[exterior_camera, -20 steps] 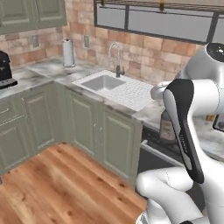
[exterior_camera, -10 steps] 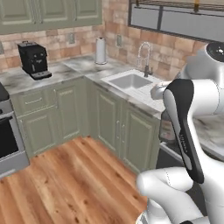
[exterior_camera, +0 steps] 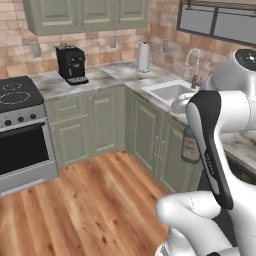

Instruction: Move the drinks to the dining counter.

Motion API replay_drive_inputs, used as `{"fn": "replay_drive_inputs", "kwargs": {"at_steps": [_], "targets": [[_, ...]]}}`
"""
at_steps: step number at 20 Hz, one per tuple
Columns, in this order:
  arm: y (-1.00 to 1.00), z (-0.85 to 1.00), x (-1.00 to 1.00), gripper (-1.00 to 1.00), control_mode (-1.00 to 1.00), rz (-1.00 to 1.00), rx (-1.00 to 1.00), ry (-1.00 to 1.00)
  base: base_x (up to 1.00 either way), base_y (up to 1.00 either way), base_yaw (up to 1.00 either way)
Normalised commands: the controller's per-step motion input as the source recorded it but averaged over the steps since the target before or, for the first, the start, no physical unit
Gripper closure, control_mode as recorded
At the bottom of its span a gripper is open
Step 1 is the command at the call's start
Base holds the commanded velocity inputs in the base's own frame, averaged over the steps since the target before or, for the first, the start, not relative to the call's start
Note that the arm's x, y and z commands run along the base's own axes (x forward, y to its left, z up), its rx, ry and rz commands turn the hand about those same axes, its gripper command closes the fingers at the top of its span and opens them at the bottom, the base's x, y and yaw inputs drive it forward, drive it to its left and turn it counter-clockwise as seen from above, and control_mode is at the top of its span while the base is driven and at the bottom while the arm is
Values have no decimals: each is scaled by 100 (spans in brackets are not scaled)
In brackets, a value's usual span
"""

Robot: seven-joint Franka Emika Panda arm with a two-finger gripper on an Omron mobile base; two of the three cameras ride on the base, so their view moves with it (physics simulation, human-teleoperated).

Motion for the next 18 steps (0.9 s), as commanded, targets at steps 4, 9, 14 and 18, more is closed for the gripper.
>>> {"fn": "replay_drive_inputs", "kwargs": {"at_steps": [4, 9, 14, 18], "targets": [[0, 0, 0, 100, 100, 0, 0, 0, -22, 26, 28], [0, 0, 0, 100, 100, 0, 0, 0, -19, 26, 27], [0, 0, 0, 100, 100, 0, 0, 0, -19, 25, 28], [0, 0, 0, 100, 100, 0, 0, 0, -19, 25, 28]]}}
